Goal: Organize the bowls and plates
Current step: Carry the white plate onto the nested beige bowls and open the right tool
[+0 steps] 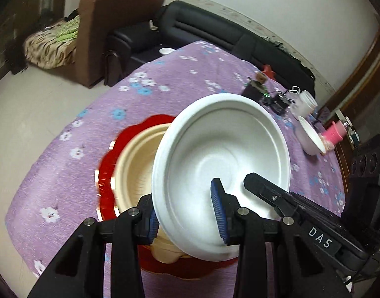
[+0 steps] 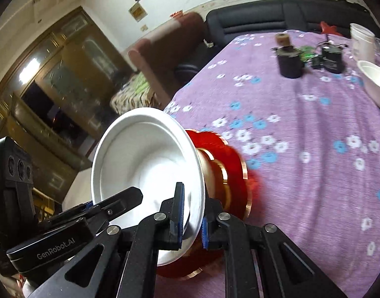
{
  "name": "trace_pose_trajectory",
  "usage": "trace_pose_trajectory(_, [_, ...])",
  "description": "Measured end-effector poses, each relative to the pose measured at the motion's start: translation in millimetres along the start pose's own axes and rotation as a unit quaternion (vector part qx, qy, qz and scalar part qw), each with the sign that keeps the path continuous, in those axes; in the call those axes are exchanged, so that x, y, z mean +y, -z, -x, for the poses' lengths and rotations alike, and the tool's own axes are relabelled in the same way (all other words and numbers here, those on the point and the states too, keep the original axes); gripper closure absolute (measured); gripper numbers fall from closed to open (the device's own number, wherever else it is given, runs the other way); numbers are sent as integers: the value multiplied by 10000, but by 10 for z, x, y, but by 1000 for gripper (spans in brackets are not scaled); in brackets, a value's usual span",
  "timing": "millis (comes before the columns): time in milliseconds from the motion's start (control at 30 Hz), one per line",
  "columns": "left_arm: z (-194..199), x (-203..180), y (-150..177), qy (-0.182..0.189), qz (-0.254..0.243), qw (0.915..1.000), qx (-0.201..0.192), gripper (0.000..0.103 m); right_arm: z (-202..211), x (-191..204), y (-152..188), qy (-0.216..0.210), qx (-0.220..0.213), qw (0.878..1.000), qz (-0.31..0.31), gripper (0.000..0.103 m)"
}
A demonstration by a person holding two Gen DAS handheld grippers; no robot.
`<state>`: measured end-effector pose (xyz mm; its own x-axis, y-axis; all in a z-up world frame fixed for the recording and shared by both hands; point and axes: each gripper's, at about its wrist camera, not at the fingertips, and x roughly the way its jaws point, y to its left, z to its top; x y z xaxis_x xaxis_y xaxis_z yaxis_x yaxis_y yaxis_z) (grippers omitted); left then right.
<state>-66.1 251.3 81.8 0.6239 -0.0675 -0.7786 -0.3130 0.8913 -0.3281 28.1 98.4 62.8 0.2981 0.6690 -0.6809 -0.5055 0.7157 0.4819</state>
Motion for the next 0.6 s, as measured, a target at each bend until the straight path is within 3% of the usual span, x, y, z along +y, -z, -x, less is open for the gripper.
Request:
trace_pose_trajectory(100, [-41,98,0,-40,55,10000,33,65,-128,43,-26,60,110,9999,-6,89])
trace_pose_trajectory(200, [-36,178,-11,-54,124,9999,-13,54,-204,56,-24,228,146,9996,45,89])
trace_pose_trajectory(400, [201,339,-57,0,364,9983,-463,41,-292,23,-21,303,182,9994,35,89])
trace_pose_trajectory(600, [443,523,-68,114,634,9950,-763,38,-223,178,-17,460,-174,9981,367,57])
